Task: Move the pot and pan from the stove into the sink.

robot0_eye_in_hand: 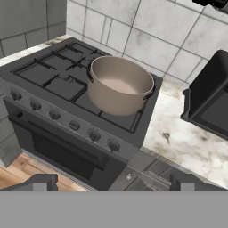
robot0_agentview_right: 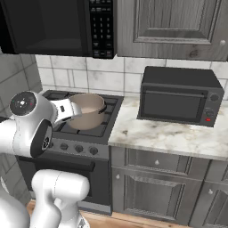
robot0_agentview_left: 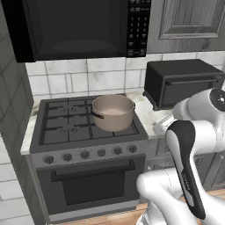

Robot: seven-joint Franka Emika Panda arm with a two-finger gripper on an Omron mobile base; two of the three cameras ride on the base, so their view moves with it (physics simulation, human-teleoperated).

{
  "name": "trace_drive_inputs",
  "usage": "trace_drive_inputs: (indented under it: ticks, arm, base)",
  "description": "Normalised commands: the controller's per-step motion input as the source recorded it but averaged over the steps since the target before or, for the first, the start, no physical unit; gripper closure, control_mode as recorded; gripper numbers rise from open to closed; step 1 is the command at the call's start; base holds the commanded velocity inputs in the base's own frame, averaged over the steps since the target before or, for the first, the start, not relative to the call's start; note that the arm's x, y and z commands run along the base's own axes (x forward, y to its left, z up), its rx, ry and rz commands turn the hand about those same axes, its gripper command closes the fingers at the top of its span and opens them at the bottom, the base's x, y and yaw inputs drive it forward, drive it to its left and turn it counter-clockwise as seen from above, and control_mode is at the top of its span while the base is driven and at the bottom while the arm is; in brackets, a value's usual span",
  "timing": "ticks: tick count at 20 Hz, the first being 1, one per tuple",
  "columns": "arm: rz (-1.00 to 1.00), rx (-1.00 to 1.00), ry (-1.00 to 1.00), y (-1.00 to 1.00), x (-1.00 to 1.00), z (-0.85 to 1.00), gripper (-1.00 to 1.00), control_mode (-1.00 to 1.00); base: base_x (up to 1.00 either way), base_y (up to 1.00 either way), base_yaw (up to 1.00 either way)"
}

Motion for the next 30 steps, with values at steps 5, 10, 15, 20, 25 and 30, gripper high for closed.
trace_drive_inputs:
  ticks: [5, 10, 15, 20, 25, 30]
  arm:
    - [0.0, 0.0, 0.0, 0.0, 0.0, 0.0, -1.0, 1.0]
    - [0.0, 0.0, 0.0, 0.04, 0.0, 0.0, -1.0, -1.0]
    - [-0.03, -0.03, 0.0, 0.3, 0.02, 0.0, -1.0, -1.0]
    - [0.0, 0.0, 0.0, 0.71, 0.0, 0.0, -1.0, -1.0]
    - [0.01, -0.01, 0.0, 0.37, -0.01, 0.0, -1.0, -1.0]
    - [0.01, -0.01, 0.0, 0.0, 0.0, -0.02, -1.0, -1.0]
  base:
    - [0.6, 0.28, -0.01]
    - [0.07, 0.07, 0.0]
    - [0.0, 0.0, 0.0]
    - [0.0, 0.0, 0.0]
    - [0.0, 0.0, 0.0]
    - [0.0, 0.0, 0.0]
